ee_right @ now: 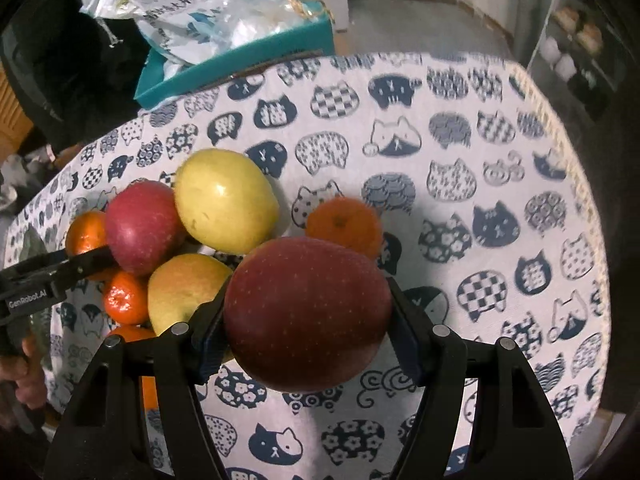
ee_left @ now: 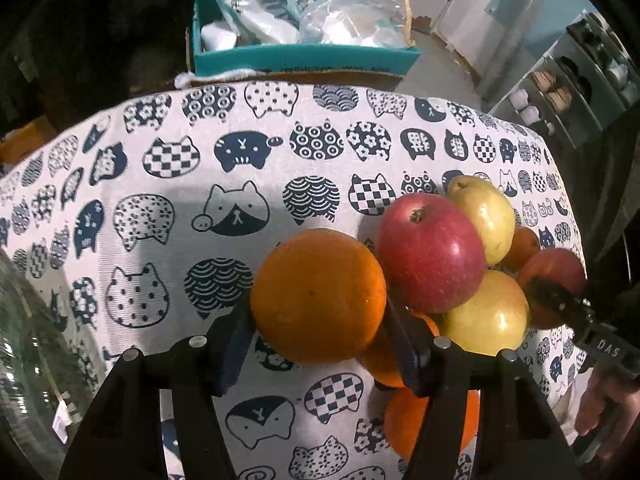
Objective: Organize fruits
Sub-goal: 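Grasp an orange with the left tool while the right tool grasps a red apple, then carry the orange and red apple in both tools over the green glass plate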
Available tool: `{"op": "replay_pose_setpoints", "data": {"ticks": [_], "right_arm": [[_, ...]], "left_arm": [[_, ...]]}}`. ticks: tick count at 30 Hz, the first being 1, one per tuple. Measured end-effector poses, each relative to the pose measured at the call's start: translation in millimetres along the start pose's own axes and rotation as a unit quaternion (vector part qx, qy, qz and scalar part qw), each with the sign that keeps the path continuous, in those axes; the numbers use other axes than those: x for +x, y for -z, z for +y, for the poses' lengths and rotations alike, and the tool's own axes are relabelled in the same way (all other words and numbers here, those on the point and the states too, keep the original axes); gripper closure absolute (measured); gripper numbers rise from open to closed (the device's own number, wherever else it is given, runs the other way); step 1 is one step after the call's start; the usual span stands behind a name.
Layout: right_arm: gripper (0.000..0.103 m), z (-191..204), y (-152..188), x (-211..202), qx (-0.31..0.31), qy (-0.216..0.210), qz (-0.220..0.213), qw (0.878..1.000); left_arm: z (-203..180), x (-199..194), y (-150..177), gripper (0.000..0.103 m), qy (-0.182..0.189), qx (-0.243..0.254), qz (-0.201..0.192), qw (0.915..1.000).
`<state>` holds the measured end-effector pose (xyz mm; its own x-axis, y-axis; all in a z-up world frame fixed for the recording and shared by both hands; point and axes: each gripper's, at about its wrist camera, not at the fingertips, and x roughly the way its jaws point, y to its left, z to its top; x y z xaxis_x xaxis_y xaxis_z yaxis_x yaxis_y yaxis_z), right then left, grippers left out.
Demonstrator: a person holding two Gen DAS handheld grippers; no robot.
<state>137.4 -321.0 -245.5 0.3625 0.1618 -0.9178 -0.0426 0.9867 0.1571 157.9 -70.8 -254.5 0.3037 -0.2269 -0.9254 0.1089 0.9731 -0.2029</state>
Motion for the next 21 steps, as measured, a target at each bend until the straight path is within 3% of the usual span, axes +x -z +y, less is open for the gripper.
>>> {"op": "replay_pose_setpoints", "data": {"ticks": [21], "right_arm": [[0.034, 41, -1, -67, -0.066, 0.007, -0.096, 0.993]], "left_arm": [[-7, -96, 23, 0.039, -0.009, 0.01, -0.086, 0.9962]]}}
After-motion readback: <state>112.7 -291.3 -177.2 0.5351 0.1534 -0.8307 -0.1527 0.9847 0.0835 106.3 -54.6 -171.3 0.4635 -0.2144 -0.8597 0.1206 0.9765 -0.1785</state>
